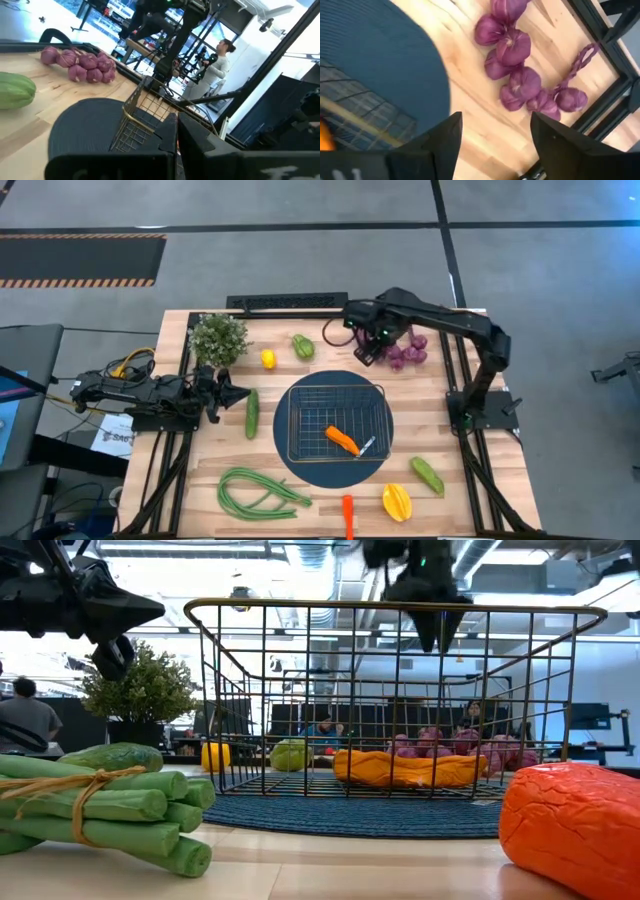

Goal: Build produce basket
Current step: Put the purple garlic into the gold wire basket

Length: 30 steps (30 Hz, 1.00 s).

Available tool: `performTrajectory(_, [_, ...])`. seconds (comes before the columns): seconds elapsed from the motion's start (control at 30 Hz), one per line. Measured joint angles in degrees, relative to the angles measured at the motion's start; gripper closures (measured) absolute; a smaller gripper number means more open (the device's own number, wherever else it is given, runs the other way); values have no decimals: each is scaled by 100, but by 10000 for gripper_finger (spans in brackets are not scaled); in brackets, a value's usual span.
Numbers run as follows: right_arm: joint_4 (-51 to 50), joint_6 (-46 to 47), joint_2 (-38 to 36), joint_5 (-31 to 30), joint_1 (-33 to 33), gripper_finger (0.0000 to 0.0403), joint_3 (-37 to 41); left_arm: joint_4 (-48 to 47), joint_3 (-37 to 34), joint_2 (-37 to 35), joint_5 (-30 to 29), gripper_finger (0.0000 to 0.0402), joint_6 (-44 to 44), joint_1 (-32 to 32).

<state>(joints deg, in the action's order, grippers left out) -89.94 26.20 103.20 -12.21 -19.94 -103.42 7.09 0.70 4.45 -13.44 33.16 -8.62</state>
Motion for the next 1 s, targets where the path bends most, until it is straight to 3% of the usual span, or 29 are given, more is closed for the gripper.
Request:
performTrajectory(0.23, [212,-771,571,7,-590,143,2,11,0,1,-176,402,99,-2])
performTrajectory(0.5, [654,-1068,748,179,-1186,143,176,15,0,0,-397,401,116,-2])
performTrajectory(0.67, [902,-1078,182,365,-1304,143,1246,15,0,0,-506,401,116,-2])
performTrajectory(1.0, [2624,-653,-1989,881,-1327,143,4113,13,0,1,-587,401,184,-2])
